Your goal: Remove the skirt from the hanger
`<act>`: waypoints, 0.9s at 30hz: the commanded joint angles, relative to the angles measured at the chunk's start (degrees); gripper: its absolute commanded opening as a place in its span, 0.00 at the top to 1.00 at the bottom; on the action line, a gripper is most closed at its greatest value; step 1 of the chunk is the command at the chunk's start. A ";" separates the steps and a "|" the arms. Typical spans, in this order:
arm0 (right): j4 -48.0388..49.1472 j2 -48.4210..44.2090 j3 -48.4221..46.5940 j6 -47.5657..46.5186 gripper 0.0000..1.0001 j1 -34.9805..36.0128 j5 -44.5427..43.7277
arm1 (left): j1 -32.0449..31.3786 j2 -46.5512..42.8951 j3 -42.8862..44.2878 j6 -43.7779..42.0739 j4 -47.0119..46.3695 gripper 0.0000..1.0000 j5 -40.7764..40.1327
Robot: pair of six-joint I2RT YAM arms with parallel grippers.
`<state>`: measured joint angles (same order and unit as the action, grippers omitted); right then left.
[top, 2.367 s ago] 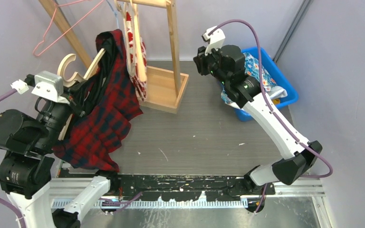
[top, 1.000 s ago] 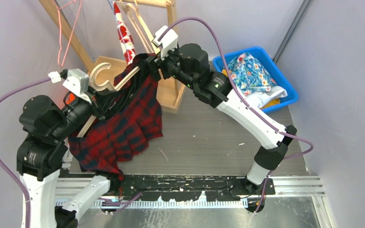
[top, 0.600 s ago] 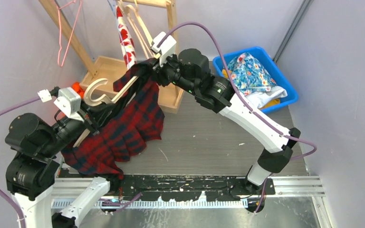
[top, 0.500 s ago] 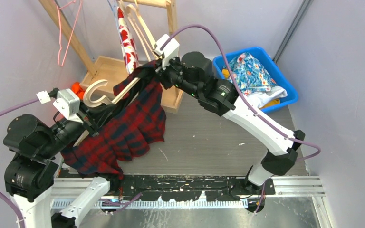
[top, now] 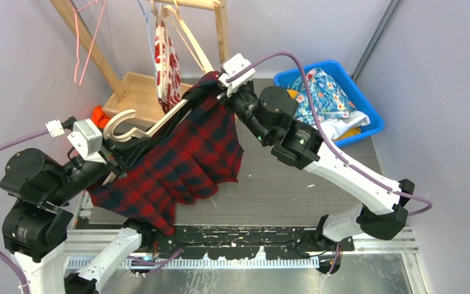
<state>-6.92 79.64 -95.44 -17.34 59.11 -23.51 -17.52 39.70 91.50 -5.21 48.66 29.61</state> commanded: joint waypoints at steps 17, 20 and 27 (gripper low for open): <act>2.63 -2.57 -11.43 -0.25 0.99 -8.76 -2.71 | -0.38 4.22 -6.04 1.25 -3.04 1.00 -6.71; 1.90 -2.42 -12.30 0.25 0.99 -8.69 -1.90 | -0.36 6.85 -7.51 0.56 -3.18 1.00 -7.26; 0.68 -1.37 -13.73 1.98 0.99 -8.67 -0.41 | -0.40 10.61 -10.61 2.21 -6.95 1.00 -2.58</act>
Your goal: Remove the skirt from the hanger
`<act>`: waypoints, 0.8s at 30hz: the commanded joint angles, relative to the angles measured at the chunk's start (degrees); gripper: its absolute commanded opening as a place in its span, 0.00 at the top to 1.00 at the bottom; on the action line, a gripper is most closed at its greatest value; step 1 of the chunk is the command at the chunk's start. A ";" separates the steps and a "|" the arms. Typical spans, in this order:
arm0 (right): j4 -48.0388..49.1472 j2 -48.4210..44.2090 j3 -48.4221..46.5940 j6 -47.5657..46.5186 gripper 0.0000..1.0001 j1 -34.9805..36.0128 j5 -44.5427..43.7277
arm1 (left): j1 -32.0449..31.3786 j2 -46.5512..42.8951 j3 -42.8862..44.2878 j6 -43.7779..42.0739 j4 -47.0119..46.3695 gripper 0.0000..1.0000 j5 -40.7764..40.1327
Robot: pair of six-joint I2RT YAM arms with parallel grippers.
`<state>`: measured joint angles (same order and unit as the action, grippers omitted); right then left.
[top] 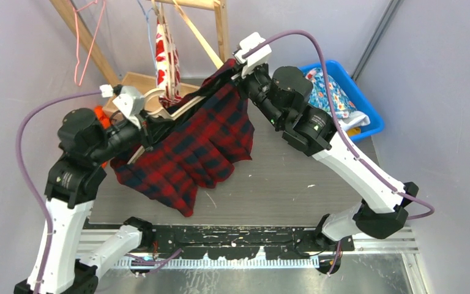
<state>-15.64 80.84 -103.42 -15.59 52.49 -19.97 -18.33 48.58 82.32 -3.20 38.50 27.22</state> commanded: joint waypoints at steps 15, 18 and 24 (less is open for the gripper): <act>13.01 0.50 -5.45 -2.33 0.99 -1.92 -8.14 | -0.06 -3.82 0.09 -2.19 10.76 1.00 -1.07; 13.52 1.19 -5.07 -3.48 0.99 -1.93 -9.81 | -0.11 -5.74 1.94 -2.76 13.67 1.00 -2.52; 15.15 1.48 -3.75 -5.02 0.99 -1.96 -11.77 | -0.08 -9.68 5.32 -3.66 19.11 1.00 -5.36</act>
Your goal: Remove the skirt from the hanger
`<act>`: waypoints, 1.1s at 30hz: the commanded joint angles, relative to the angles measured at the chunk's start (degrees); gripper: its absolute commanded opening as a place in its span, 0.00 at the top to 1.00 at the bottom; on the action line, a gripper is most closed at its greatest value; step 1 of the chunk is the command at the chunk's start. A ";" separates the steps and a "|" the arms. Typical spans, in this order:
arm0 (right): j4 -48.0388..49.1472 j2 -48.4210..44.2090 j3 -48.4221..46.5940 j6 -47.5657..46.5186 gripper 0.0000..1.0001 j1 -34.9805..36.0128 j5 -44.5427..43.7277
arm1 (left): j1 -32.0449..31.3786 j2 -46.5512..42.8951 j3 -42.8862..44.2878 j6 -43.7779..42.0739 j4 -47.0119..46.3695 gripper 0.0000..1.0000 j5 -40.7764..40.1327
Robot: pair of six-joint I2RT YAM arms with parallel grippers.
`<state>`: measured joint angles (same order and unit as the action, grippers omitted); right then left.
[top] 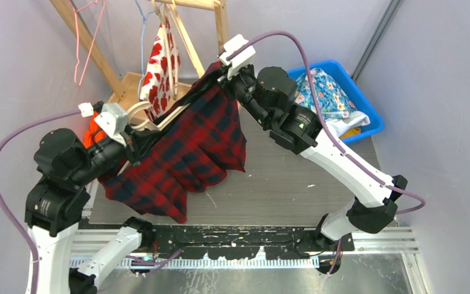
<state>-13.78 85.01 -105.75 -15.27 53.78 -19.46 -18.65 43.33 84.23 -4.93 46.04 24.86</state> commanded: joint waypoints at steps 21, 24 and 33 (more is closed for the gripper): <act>10.73 0.32 -8.61 -4.55 0.99 -7.73 -12.48 | 0.07 -5.30 2.40 -4.99 13.25 1.00 -7.71; 9.91 -0.56 -9.62 -3.88 0.99 -7.48 -11.74 | 0.05 -1.76 0.56 -6.16 11.11 1.00 -9.47; 8.68 -2.51 -9.91 -5.00 0.99 -7.33 -12.78 | 0.10 6.01 -4.27 -9.02 8.58 1.00 -9.77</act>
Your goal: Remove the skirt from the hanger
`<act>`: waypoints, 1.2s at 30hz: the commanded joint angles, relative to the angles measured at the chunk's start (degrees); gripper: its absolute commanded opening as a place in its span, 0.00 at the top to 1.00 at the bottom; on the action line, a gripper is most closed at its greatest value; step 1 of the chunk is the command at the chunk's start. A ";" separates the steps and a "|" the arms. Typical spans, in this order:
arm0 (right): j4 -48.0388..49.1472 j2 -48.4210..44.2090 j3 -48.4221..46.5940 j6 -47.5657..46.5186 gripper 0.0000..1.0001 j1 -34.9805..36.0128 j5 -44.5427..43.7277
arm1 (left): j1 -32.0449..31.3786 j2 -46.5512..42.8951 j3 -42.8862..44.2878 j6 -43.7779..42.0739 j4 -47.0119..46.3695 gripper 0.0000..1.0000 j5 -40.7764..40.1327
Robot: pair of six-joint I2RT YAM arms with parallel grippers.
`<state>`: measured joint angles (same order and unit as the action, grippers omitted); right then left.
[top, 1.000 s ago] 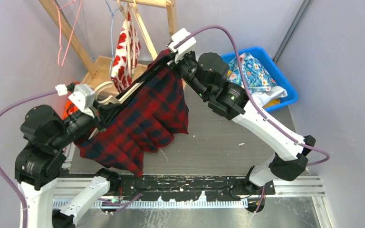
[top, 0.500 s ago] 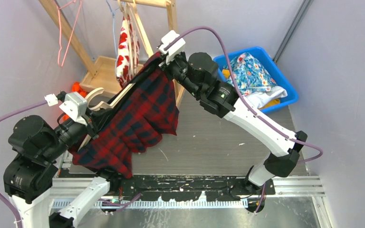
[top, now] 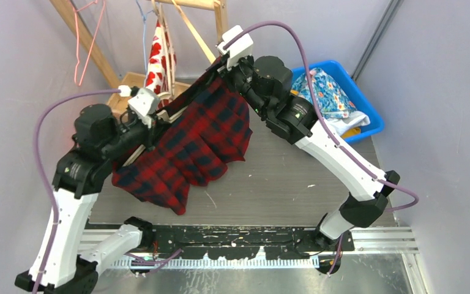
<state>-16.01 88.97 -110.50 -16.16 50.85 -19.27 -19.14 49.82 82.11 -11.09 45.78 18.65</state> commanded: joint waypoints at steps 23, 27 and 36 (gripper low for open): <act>15.95 1.05 -3.36 -5.80 0.99 -10.29 -17.21 | -0.44 -14.76 9.23 -2.71 22.69 1.00 -8.95; 15.53 1.02 -1.48 -6.11 0.99 -10.26 -17.87 | -0.93 -13.02 12.84 -2.86 22.12 1.00 -7.96; 13.78 -3.55 9.29 2.21 0.99 -10.59 -16.07 | -1.57 -5.55 18.19 -3.67 11.11 1.00 -9.17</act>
<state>-10.20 91.94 -104.05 -14.41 48.84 -16.53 -20.60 43.38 94.65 -12.67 52.42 15.11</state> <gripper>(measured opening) 0.077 0.050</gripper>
